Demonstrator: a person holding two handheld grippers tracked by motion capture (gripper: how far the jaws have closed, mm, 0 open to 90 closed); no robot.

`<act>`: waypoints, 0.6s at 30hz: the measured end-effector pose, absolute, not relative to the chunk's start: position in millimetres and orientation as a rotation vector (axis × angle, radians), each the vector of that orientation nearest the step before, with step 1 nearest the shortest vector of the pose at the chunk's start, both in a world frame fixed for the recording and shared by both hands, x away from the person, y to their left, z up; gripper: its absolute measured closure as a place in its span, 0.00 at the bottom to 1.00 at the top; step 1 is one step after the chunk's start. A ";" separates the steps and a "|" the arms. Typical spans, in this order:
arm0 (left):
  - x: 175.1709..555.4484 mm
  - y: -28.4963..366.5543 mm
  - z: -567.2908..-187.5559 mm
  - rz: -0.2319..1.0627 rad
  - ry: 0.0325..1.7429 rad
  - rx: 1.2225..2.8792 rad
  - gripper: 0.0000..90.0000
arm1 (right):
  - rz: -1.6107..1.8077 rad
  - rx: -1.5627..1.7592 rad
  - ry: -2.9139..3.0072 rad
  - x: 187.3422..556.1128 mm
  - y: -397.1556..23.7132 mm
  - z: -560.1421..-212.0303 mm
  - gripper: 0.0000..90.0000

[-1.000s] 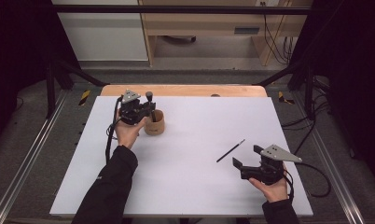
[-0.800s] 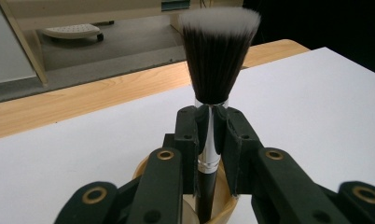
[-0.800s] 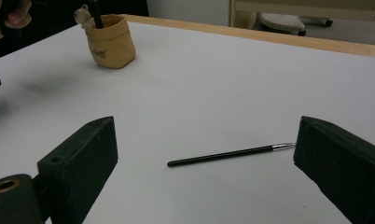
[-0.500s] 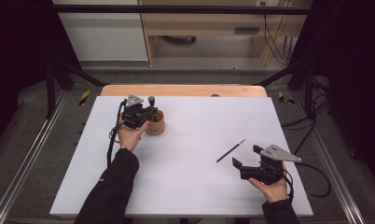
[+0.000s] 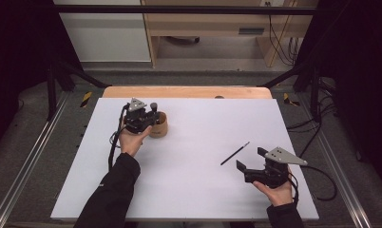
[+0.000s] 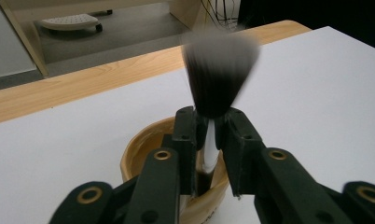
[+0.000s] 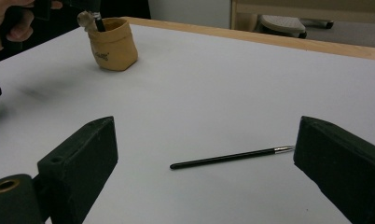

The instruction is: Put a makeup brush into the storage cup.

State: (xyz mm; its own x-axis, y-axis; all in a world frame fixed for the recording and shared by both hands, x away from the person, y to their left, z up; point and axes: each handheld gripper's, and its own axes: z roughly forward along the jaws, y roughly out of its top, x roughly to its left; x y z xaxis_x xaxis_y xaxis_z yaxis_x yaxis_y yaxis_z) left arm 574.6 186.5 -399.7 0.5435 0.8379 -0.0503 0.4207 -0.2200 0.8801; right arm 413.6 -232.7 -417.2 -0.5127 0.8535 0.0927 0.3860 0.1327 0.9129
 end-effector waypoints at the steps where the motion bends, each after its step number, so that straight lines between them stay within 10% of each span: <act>1: 573.3 187.3 -399.1 0.556 1.038 1.834 0.78 | 1.361 1.188 1.960 413.5 -232.3 -417.0 0.07; 18: 540.0 207.3 -388.8 0.547 0.970 1.800 0.37 | 1.359 1.181 1.962 413.8 -231.5 -416.8 0.07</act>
State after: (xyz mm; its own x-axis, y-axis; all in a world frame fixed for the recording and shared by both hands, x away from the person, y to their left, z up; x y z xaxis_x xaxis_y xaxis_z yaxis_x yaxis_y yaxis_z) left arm 540.0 207.3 -388.8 0.5794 0.8130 -0.0578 0.3715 -0.2004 0.9066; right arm 413.8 -231.5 -416.8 -0.5161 0.8520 0.0880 0.3818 0.1369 0.9141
